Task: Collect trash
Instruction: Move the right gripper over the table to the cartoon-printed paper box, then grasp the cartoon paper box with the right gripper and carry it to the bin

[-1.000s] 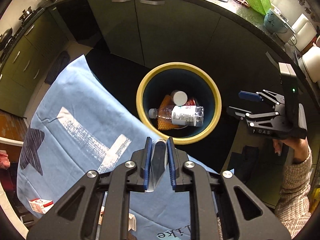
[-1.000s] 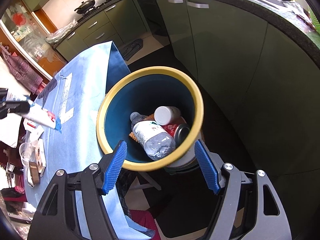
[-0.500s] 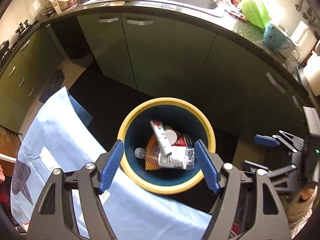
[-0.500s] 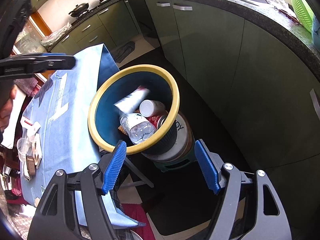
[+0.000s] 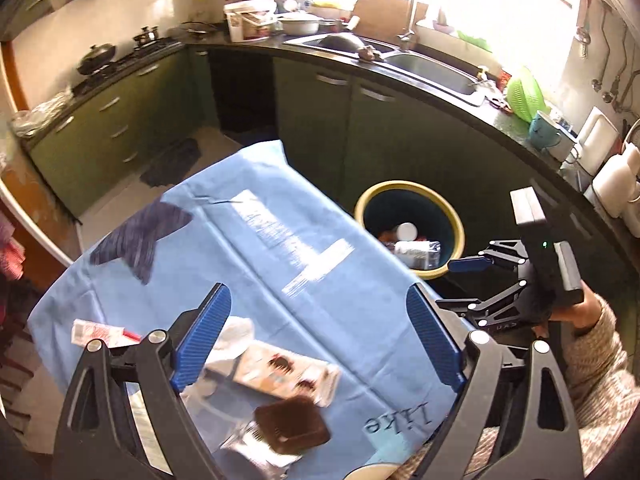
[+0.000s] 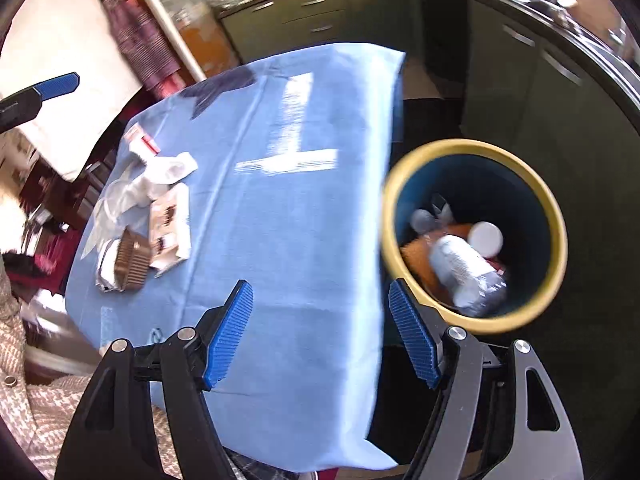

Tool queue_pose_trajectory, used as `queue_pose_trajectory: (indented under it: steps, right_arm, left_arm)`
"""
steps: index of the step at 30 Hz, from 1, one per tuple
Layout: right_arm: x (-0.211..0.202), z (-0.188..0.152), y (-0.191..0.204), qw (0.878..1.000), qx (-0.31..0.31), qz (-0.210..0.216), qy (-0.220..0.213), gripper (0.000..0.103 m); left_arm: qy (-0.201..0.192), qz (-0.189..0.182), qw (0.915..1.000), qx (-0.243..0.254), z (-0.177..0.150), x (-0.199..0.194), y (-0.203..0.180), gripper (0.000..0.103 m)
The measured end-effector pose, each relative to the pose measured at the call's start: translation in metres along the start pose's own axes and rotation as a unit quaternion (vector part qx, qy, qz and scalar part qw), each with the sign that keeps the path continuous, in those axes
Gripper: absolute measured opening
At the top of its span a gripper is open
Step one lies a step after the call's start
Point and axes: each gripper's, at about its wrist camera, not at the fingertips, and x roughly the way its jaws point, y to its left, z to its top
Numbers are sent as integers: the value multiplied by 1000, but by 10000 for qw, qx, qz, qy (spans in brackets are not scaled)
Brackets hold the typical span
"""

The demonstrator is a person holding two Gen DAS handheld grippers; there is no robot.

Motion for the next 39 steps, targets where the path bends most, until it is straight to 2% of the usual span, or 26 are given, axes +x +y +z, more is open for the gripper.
queue_pose_trajectory:
  steps: [3,5,10,14,20,26,34,39]
  right_arm:
    - [25,17,52,9982,-553,163,193,70]
    - [41,27,81,9961,-812,172,314,70]
    - [85,56,136,9895,-1297,71,640,74]
    - [114,71,155,9834,-1547,-124,936,75]
    - [138,78,172,9771,-1710,-137,1255,75]
    - [146,73,200,9684,-2020,-75,1459,80]
    - [160,68,210,9635,-2113,-393,1594,80]
    - [161,63,202,9641,-2090,-451,1574,63]
  left_arm:
    - [-165,539,9982,-201,-44,-27,33,87]
    - [-179,689,9966,-405,-71,-39,56,87]
    - [9,699,9930,-956,-128,-47,99,88]
    - [74,702,9909,-1149,-152,-48,112,88]
    - [84,630,9895,-1295,-166,-47,122,87]
    - [56,570,9902,-1275,-166,-46,121,87]
    - [155,534,9925,-1090,-165,-41,110,88]
    - [156,510,9930,-1053,-163,-40,106,88]
